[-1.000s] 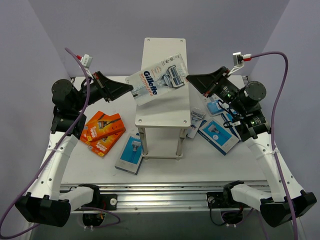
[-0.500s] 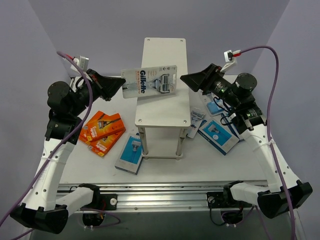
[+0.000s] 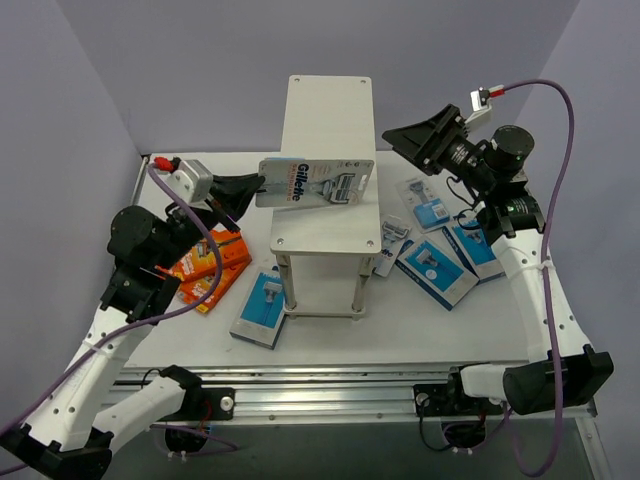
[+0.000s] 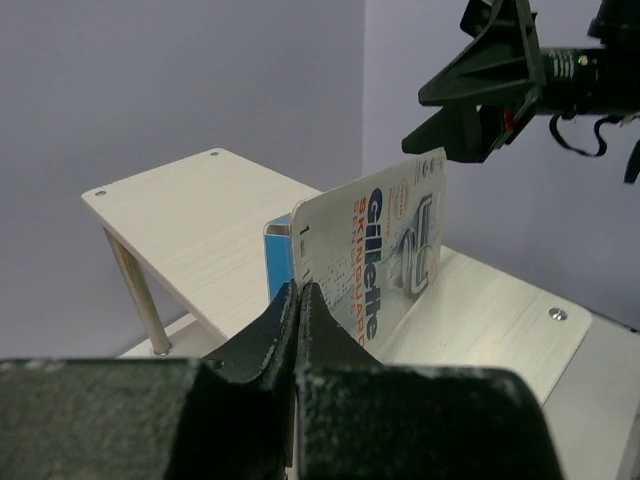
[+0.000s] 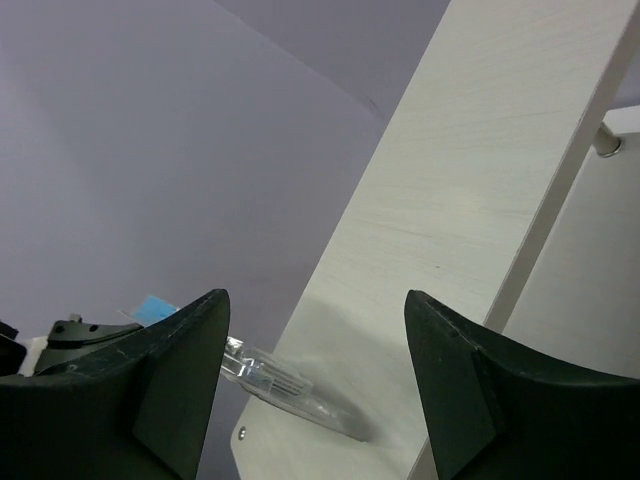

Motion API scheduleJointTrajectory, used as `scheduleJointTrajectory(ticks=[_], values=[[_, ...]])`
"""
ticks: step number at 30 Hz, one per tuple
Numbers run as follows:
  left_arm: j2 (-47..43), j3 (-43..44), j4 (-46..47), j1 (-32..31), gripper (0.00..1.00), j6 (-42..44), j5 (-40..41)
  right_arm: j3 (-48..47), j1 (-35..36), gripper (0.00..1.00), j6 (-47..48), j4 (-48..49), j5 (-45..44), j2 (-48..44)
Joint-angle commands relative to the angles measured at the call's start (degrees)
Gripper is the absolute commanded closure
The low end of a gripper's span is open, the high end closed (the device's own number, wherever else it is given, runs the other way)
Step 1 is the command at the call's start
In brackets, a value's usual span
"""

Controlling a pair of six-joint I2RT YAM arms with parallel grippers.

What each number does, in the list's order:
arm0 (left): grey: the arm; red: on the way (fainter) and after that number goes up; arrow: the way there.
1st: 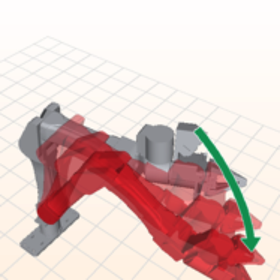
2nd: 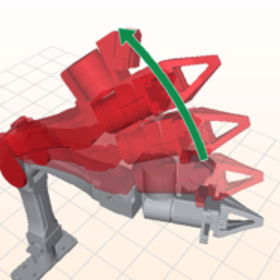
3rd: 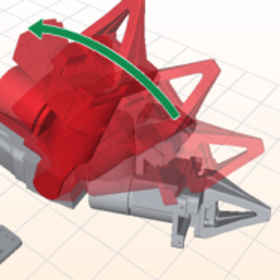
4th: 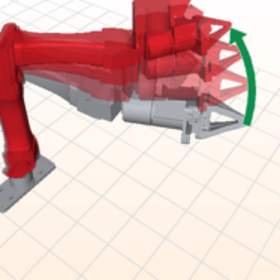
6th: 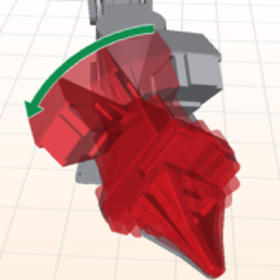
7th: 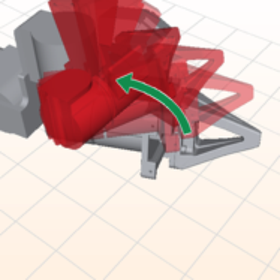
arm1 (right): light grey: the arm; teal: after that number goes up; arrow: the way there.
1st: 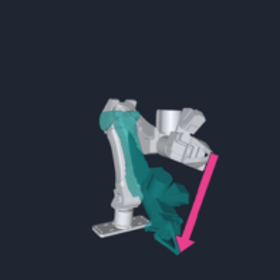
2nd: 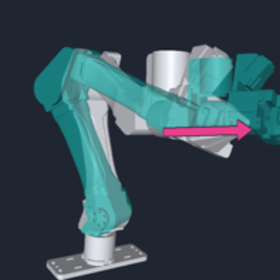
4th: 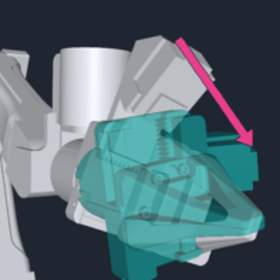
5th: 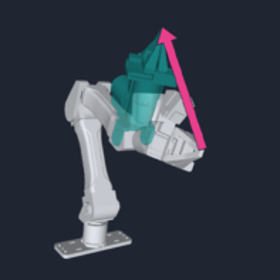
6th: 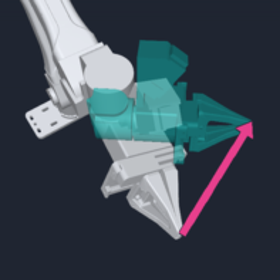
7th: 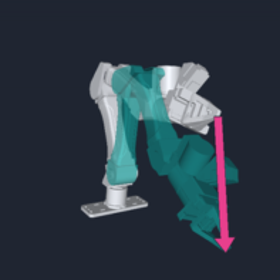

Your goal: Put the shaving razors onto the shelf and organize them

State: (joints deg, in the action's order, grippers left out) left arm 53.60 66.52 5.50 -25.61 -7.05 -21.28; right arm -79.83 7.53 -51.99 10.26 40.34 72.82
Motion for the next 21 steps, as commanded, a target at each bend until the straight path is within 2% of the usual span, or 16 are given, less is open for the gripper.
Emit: scheduleJointTrajectory(ticks=[1, 9, 13, 21], values=[[-2.2, -3.4, 5.5, -3.1, 0.98, 11.6, 6.4, -3.7, 0.0, 0.34, -6.0, 0.8, 6.4, 0.3], [-7.5, -12.2, 13.2, -6.7, 0.98, 17.6, 7.4, -5.0, 0.0, 0.33, -6.4, -3.9, 9.3, -0.7], [-9.1, -14.0, 13.0, -7.7, 0.98, 19.3, 7.7, -5.3, 0.0, 0.33, -3.8, -9.4, 8.8, -2.0], [-11.6, -17.2, 12.7, -8.0, 0.98, 18.2, 5.7, -3.9, 0.0, 0.32, -2.1, -12.2, 7.5, -3.2]])
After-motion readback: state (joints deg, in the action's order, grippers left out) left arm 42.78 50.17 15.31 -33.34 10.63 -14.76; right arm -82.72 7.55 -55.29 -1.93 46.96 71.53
